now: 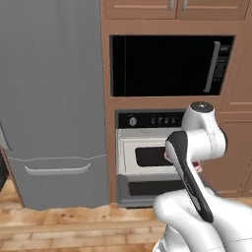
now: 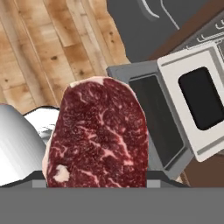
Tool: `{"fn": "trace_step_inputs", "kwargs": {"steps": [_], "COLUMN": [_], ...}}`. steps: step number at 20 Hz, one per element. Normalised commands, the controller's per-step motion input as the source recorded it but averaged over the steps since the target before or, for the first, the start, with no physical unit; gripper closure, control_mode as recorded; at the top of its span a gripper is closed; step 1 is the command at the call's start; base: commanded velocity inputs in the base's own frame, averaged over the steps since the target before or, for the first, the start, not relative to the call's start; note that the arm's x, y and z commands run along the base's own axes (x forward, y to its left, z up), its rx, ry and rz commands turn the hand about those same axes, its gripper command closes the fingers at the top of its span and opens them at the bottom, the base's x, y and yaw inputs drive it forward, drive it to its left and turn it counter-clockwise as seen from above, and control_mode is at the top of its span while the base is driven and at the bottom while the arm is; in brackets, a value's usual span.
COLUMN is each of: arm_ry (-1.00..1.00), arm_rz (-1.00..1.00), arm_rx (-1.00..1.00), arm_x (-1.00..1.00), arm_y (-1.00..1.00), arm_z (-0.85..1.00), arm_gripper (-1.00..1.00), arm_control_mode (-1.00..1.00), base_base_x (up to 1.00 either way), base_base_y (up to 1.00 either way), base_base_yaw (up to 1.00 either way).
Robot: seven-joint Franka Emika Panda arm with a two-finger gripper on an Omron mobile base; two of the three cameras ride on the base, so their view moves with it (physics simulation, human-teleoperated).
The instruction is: Place the steak on the rack of the oven.
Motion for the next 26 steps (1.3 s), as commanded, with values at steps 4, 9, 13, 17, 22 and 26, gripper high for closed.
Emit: {"fn": "trace_step_inputs", "kwargs": {"steps": [4, 9, 13, 17, 22, 26], "arm_ry": [0.00, 0.00, 0.00, 0.00, 0.00, 0.00], "arm_rz": [0.00, 0.00, 0.00, 0.00, 0.00, 0.00], "arm_rx": [0.00, 0.00, 0.00, 0.00, 0.00, 0.00], "arm_x": [0.00, 0.00, 0.00, 0.00, 0.00, 0.00], "arm_y": [0.00, 0.00, 0.00, 0.00, 0.00, 0.00], "arm_z": [0.00, 0.00, 0.00, 0.00, 0.00, 0.00], "arm_gripper": [1.00, 1.00, 1.00, 1.00, 1.00, 1.00], "arm_control_mode": [1.00, 1.00, 1.00, 1.00, 1.00, 1.00], "base_base_x": [0.53, 0.53, 0.49, 0.42, 0.51, 0.29], "base_base_y": [0.30, 0.70, 0.66, 0.08, 0.00, 0.00], "base_base_yaw": [-0.18, -0.22, -0.21, -0.20, -0.15, -0.09]}}
